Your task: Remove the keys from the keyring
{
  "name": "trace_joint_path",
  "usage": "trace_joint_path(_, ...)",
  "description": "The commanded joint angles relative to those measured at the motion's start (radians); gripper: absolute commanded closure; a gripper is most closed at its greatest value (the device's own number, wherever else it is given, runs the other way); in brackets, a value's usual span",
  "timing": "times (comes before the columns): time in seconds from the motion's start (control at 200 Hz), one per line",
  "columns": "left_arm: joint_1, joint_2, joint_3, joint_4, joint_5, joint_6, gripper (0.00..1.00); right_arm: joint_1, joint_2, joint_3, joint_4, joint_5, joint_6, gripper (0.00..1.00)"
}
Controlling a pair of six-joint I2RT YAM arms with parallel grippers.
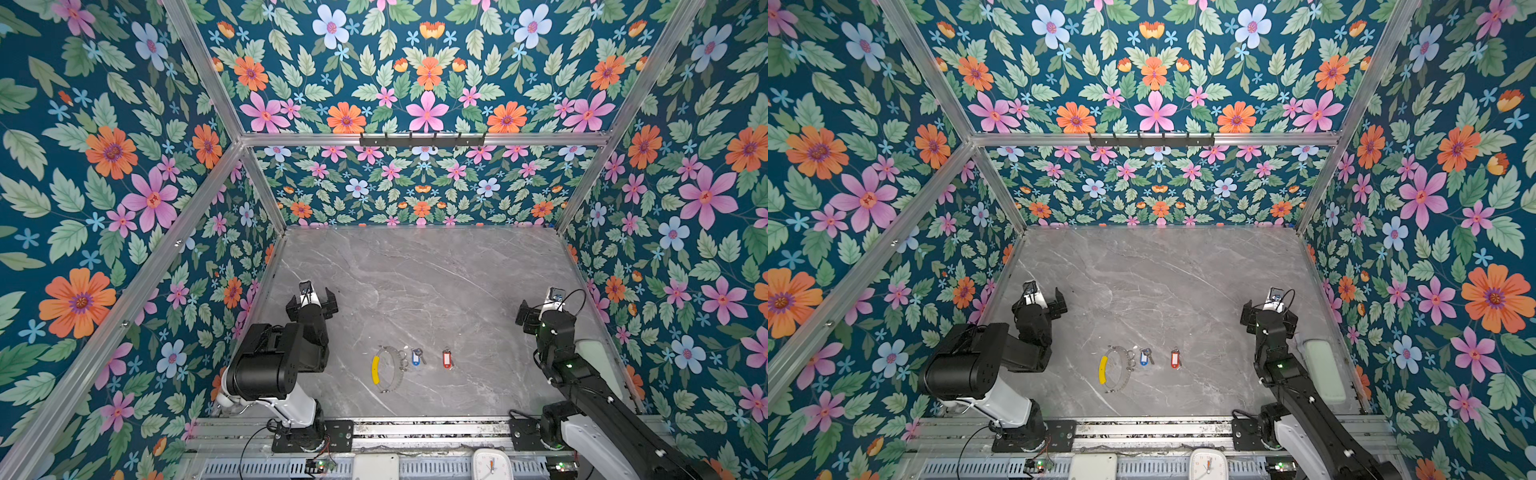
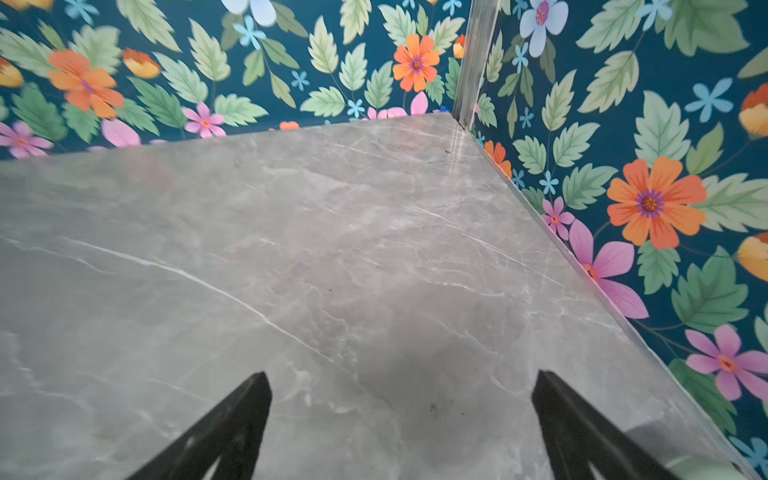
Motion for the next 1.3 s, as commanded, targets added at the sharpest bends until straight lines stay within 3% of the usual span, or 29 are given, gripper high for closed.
trace_joint_path(0.0,0.0,0.001,0.0,0.048,0.012,0.0,0.0,-0.078,0.108,-0.048,0.378,-0.185,-0.051,0.01)
trace_joint_path(0.075,0.0,0.0,0.0,0.047,0.013,0.0,0.0,-0.135,0.221,-0.035,0.442,-0.245,-0.027,0.01)
trace_joint_path(0.35,0.001,0.001,0.0,0.045,0.015,0.001,0.0,-0.137,0.628,0.059,0.689,-0.265,-0.065,0.01)
trace_joint_path(0.415,0.0,0.001,0.003,0.043,0.015,0.001,0.0,-0.152,0.584,0.098,0.533,-0.309,-0.035,0.01)
trace_joint_path(0.465,0.0,0.004,0.004,0.041,0.015,0.0,0.0,-0.164,0.617,0.084,0.627,-0.32,-0.039,0.01)
trace_joint_path(0.52,0.0,0.003,0.007,0.035,0.016,-0.001,0.0,-0.165,0.589,0.099,0.535,-0.33,-0.03,0.01)
trace_joint_path(0.58,0.0,0.006,0.009,0.033,0.017,-0.002,0.0,-0.17,0.61,0.088,0.608,-0.328,-0.033,0.01)
trace_joint_path(0.645,0.0,0.004,0.007,0.035,0.017,-0.001,0.0,-0.17,0.59,0.098,0.545,-0.332,-0.029,0.01)
trace_joint_path(1.295,0.0,0.003,0.003,0.042,0.018,0.004,0.0,-0.17,0.595,0.094,0.567,-0.329,-0.035,0.01)
